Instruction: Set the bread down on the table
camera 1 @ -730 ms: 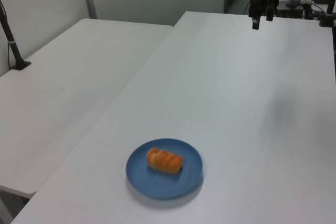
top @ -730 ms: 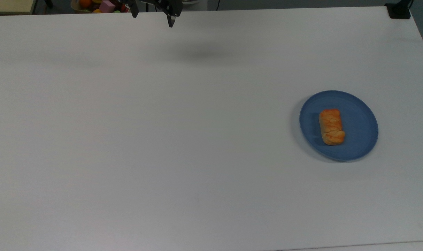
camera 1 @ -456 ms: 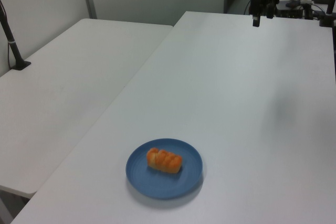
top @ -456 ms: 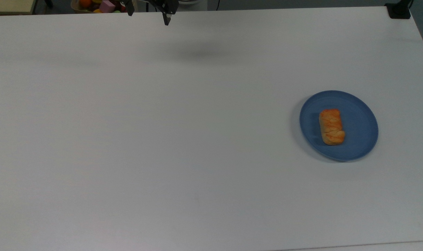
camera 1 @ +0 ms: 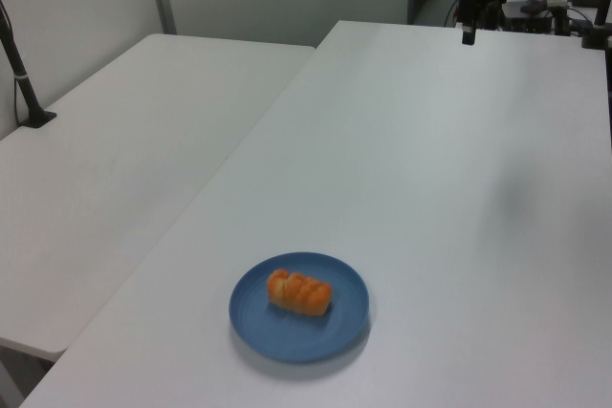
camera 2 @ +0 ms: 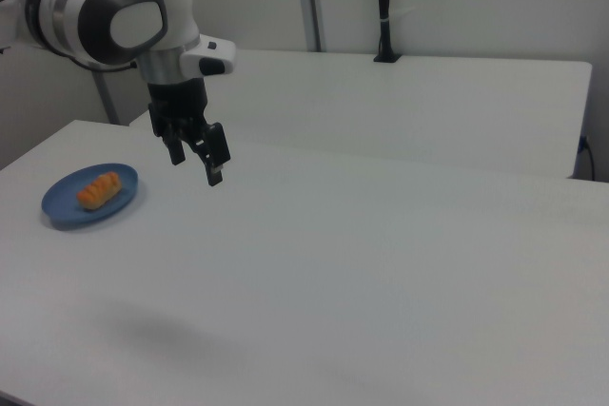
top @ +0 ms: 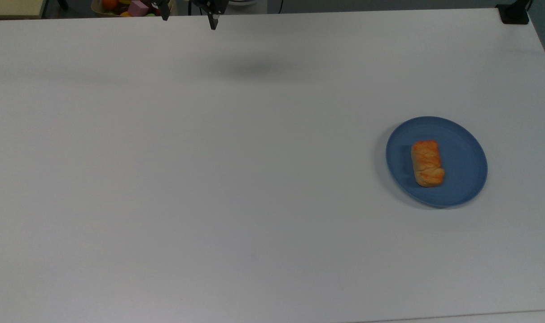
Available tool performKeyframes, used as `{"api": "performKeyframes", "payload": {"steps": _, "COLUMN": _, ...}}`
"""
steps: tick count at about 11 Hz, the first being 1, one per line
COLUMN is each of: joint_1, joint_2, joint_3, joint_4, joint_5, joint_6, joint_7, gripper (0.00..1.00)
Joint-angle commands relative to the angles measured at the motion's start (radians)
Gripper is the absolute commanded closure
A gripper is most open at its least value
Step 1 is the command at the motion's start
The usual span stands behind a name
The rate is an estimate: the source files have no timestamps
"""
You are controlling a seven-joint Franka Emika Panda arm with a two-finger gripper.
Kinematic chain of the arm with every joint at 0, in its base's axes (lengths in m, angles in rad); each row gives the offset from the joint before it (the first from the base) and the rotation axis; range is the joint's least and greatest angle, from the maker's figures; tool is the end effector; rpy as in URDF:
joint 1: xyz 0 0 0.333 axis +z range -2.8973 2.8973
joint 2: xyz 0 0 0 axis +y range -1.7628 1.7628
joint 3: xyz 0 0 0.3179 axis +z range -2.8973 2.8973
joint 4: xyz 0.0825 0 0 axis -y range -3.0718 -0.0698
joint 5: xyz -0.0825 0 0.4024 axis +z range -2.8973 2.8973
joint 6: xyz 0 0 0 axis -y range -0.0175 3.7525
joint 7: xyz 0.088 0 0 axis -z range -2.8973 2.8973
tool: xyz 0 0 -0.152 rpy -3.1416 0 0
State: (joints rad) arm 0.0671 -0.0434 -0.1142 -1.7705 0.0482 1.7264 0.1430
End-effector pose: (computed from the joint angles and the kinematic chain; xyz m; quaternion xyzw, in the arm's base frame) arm 0.5666 -0.0210 0.5210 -0.9948 0.0985 0.0018 0.0262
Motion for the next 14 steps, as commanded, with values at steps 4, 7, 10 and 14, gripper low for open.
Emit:
{"api": "performKeyframes", "payload": {"steps": 4, "joint_1": 0.049, "joint_2": 0.130, "joint_3": 0.027, "joint_4": 0.222, "joint_5": 0.176, "joint_6": -0.027, "joint_7": -0.023, "gripper": 0.00}}
{"api": "performKeyframes", "payload": {"steps": 7, "joint_1": 0.175, "joint_2": 0.261, "joint_3": 0.027, "joint_4": 0.331, "joint_5": 0.173, "joint_6": 0.037, "joint_7": -0.010, "gripper": 0.00}}
{"api": "performKeyframes", "payload": {"steps": 10, "joint_1": 0.311, "joint_2": 0.359, "joint_3": 0.027, "joint_4": 0.338, "joint_5": 0.157, "joint_6": 0.297, "joint_7": 0.186, "gripper": 0.00}}
{"api": "performKeyframes", "payload": {"steps": 14, "joint_1": 0.456, "joint_2": 0.549, "joint_3": 0.024, "joint_4": 0.468, "joint_5": 0.079, "joint_6": 0.389, "joint_7": 0.358, "gripper": 0.00}}
